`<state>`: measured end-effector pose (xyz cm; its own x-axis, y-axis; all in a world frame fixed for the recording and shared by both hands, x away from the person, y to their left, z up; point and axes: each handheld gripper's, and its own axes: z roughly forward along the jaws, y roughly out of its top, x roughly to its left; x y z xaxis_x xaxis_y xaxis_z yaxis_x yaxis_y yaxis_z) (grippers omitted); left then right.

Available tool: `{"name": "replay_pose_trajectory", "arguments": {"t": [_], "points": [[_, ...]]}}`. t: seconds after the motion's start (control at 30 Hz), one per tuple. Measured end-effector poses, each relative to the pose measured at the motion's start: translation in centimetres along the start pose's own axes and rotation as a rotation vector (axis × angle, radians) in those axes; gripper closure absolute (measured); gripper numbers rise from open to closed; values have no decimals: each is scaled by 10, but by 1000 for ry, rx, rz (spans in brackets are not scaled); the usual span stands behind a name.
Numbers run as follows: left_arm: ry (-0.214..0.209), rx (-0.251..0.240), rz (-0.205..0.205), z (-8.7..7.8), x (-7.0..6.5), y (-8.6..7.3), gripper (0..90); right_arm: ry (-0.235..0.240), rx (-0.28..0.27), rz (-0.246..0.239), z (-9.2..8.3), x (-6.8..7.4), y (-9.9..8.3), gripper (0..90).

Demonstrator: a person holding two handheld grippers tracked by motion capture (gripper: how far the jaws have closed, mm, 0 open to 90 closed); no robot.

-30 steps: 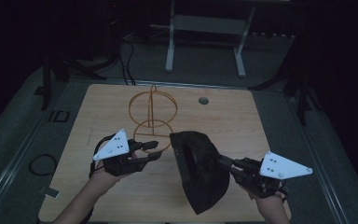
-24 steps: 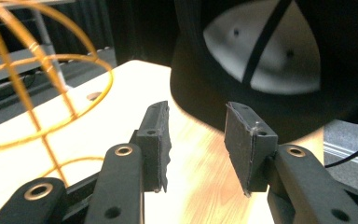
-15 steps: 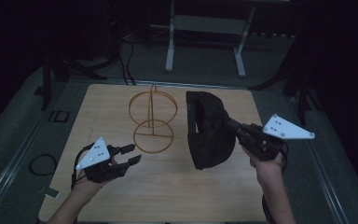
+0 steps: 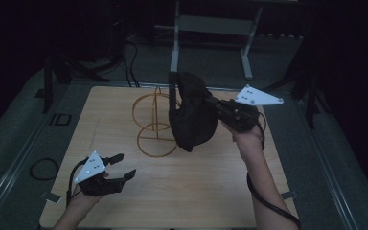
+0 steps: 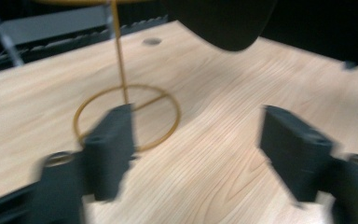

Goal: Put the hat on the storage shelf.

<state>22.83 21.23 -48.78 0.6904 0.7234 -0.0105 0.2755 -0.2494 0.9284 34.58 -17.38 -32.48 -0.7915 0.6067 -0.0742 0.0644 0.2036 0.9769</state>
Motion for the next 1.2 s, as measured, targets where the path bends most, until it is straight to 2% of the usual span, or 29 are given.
{"name": "replay_pose_trajectory", "arguments": {"t": [0.07,0.13,0.2,0.3,0.4,0.53,0.63,0.7,0.77,1.03,1.13,1.2], "points": [[11,1,-22,1,0,-7,147,6,19,-16,12,3,2,883],[35,-19,-37,0,1,-14,109,11,38,-23,23,5,4,883],[76,-39,-46,-1,1,-20,78,24,51,-28,33,7,5,883],[101,-33,-47,-1,3,-26,28,36,67,-30,47,9,7,883],[101,-63,-59,-1,3,-30,23,52,83,-29,61,12,9,882],[96,-71,-97,0,5,-34,24,66,109,-20,81,13,11,882],[113,-71,-85,1,5,-36,24,71,126,-5,96,14,11,881],[105,-79,-104,1,6,-37,24,74,132,4,105,15,10,881],[112,-84,-104,0,7,-37,24,74,142,13,112,16,9,881],[107,-81,-103,0,6,-40,25,71,151,54,130,17,5,873],[105,-70,-94,2,6,-41,24,82,148,56,135,19,2,848],[100,-65,-101,3,6,-42,25,83,143,65,137,21,0,789]]}}
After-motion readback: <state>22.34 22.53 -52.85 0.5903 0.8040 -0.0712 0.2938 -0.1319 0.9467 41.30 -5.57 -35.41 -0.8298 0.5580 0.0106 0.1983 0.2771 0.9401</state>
